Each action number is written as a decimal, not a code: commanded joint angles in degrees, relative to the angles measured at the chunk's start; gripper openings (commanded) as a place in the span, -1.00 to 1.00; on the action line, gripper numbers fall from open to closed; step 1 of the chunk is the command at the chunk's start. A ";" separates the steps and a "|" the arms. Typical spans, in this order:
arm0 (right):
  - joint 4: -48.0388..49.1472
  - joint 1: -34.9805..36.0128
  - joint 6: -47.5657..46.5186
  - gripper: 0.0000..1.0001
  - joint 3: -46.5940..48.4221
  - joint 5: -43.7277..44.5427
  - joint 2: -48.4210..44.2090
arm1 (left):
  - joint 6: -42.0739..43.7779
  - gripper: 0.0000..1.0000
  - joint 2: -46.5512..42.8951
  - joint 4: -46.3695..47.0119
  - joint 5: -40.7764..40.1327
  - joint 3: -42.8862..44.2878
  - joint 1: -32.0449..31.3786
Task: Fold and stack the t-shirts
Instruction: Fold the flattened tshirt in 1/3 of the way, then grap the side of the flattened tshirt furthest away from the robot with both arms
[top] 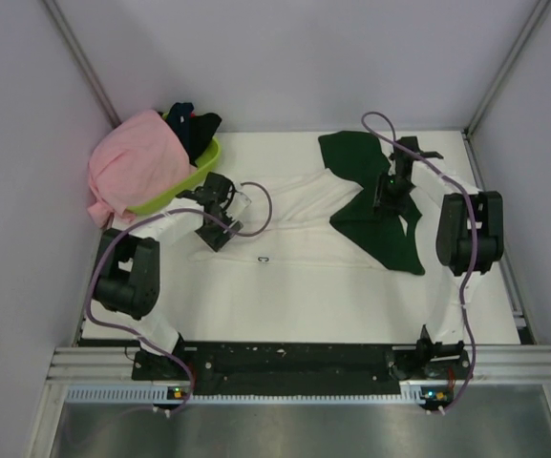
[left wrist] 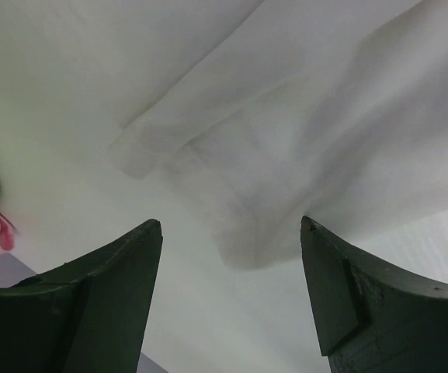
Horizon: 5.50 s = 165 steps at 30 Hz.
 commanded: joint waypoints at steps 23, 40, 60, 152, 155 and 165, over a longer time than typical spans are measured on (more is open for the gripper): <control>-0.39 0.61 -0.95 -0.99 5.21 3.83 1.14 | 0.96 0.50 -2.01 4.19 -0.92 -3.29 2.19; -2.16 8.34 -2.19 -1.00 20.57 -2.83 5.35 | 2.11 0.50 -2.09 3.57 -2.06 -3.12 2.55; 4.61 9.22 8.28 -0.31 42.13 -14.61 26.54 | 2.63 0.50 -3.15 1.29 -1.63 -2.77 2.81; -20.19 -32.11 -1.65 0.35 9.06 -0.30 -13.71 | 25.51 0.47 -14.15 -20.00 19.27 13.72 6.49; -15.27 -25.52 -3.67 0.33 17.15 -2.31 -11.78 | 20.05 0.37 -7.39 -15.95 21.66 19.18 6.68; 0.91 -12.58 -3.68 0.27 31.57 -11.36 8.14 | 13.97 0.37 12.32 -11.91 23.60 34.76 8.26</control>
